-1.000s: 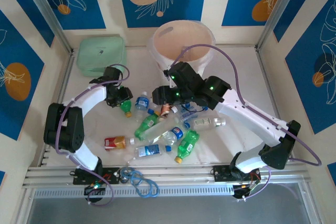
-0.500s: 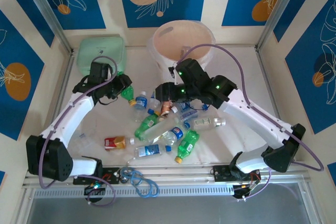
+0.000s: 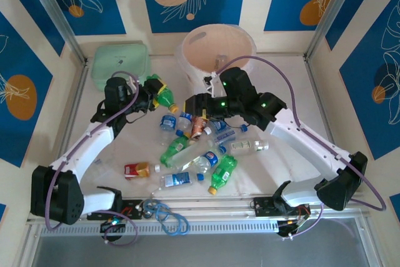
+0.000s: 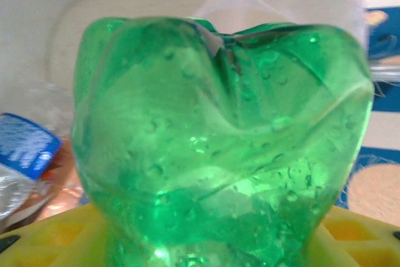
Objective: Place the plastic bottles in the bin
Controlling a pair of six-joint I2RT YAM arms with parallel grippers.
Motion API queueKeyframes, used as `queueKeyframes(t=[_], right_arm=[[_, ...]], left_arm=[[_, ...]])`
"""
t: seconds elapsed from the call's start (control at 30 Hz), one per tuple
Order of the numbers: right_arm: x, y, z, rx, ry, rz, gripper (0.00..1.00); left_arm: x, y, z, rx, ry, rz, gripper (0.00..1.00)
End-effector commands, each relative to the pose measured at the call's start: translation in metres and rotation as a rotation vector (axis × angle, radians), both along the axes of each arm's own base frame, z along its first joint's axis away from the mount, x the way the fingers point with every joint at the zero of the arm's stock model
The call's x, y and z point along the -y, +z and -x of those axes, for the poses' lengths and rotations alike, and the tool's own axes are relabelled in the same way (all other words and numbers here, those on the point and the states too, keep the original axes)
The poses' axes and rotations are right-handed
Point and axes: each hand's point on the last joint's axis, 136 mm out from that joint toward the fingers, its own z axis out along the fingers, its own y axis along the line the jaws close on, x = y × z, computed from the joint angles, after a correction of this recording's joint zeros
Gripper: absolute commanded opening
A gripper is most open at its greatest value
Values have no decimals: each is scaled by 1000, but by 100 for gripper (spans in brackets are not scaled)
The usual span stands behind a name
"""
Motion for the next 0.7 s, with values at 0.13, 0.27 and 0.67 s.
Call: queueKeyframes(t=[0.13, 0.27, 0.67], right_arm=[[-17, -4, -1, -54, 33, -68, 62], [-16, -1, -5, -44, 24, -82, 62], [-8, -1, -16, -44, -10, -98, 59]], left_arm=[[33, 66, 20, 174, -108, 210, 59], [40, 77, 25, 203, -127, 268, 59], [59, 85, 33, 221, -185, 308, 57]])
